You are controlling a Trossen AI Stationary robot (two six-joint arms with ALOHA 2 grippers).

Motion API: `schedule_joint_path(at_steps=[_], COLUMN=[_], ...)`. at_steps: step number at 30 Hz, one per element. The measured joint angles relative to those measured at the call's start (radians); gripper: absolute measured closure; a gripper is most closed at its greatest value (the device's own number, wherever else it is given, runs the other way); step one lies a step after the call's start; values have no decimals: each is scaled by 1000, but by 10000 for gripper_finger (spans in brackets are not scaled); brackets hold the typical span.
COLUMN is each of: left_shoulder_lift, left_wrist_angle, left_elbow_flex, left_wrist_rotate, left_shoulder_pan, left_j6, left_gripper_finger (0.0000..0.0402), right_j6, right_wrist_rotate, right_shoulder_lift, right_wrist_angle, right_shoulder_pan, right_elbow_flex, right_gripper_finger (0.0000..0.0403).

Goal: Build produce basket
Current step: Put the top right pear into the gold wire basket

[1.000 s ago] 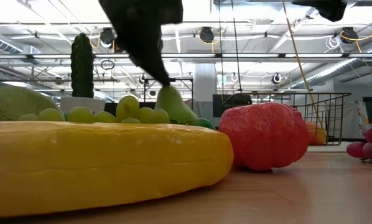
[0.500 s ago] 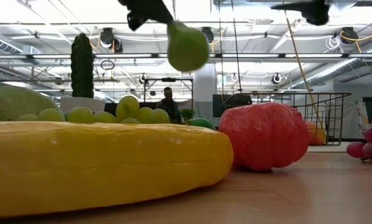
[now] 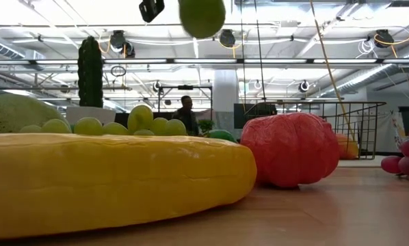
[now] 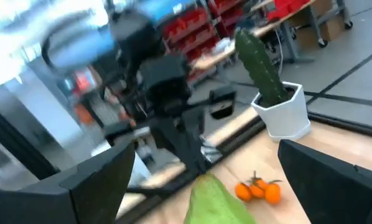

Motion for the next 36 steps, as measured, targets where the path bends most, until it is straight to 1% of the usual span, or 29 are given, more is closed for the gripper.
schedule_joint_path(at_steps=[4,6,8,12,16,22,27,29,33,36], left_shoulder_lift=[8,12,10,10,10,10,10,10,10,10], left_wrist_angle=[14,4,9,7,8,7,7,6,6,9], left_elbow_flex=[0,0,0,0,0,0,0,0,0,0], left_wrist_rotate=[15,15,13,9,-1,-3,-5,-6,-4,-6], left_shoulder_pan=[20,27,34,46,45,43,32,23,11,8], left_j6=[10,21,26,21,18,13,40,68,88,87], left_gripper_finger=[395,391,391,398,389,397,388,390,397,390], right_j6=[-26,-23,-5,3,-18,-26,-80,-110,-131,-131], right_wrist_rotate=[-84,-157,-263,-486,-664,-871,-1045,-1090,-1149,-1169], right_shoulder_lift=[103,143,170,204,240,285,294,293,293,293], right_wrist_angle=[-308,-435,-509,-531,-526,-526,-523,-521,-522,-519], right_shoulder_pan=[-51,-90,-134,-221,-296,-393,-438,-448,-469,-473], right_elbow_flex=[222,305,349,357,357,357,357,357,357,352], right_gripper_finger=[12,16,24,40,59,80,90,93,97,99])
